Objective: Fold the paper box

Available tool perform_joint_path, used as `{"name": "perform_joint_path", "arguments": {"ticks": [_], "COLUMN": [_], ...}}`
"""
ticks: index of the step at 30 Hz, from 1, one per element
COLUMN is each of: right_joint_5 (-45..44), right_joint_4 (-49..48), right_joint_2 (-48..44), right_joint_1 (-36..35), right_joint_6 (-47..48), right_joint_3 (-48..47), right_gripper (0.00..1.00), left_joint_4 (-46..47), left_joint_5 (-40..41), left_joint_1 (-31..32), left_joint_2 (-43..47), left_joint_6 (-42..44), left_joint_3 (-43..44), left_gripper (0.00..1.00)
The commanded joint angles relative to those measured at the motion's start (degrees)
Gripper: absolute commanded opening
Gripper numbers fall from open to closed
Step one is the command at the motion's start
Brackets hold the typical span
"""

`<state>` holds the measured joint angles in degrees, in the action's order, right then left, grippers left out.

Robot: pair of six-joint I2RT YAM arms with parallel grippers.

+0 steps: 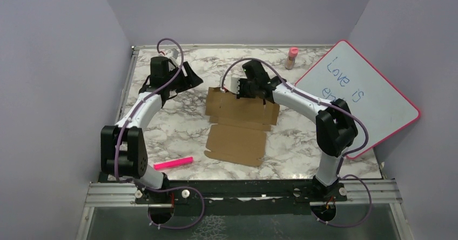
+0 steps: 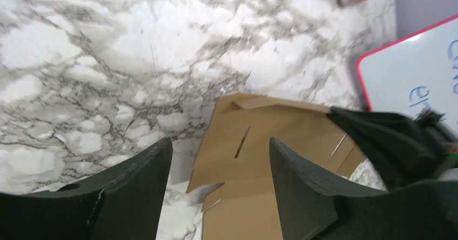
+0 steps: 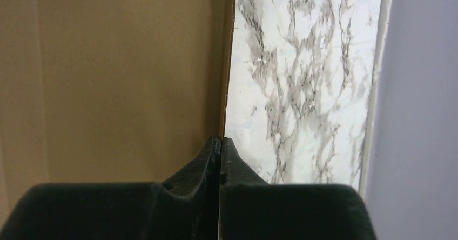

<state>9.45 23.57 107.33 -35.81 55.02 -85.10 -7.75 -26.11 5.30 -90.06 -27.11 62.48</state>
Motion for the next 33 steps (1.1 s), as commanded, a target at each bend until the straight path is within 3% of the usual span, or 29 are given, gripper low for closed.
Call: {"name": "perform_joint_path", "arguments": {"ticks": [1,10,22,26,33], "right_joint_5": [-12.69,-18.22,-18.57,-20.55,-26.73], "right_joint_4": [-13.16,-29.67,-47.81,-56.25,-62.11], "right_joint_2": [-5.95,-11.24,-11.47,-11.15,-10.79], "right_joint_1": [-2.59,-4.71,-5.44,-7.04,-10.67], "right_joint_6": [6.3,15.57,23.11,24.84,26.25], "right_joint_3": [6.92,15.37,25.9,31.97,37.15], "right_gripper": [0.03,0.04,0.04,0.04,0.04], "left_joint_4": [10.88,18.24,24.9,26.12,28.29], "left_joint_5": [3.58,0.15,3.6,5.78,7.06], "left_joint_1": [-0.2,-0.08,2.25,4.43,6.17], "left_joint_2": [8.15,8.1,8.37,9.79,10.28], "left_joint_6": [-5.16,-9.4,-9.62,-9.19,-8.87], "left_joint_3": [-4.95,-5.98,-8.96,-13.1,-19.36], "left_gripper": [0.69,0.64,0.58,0.58,0.58]}}
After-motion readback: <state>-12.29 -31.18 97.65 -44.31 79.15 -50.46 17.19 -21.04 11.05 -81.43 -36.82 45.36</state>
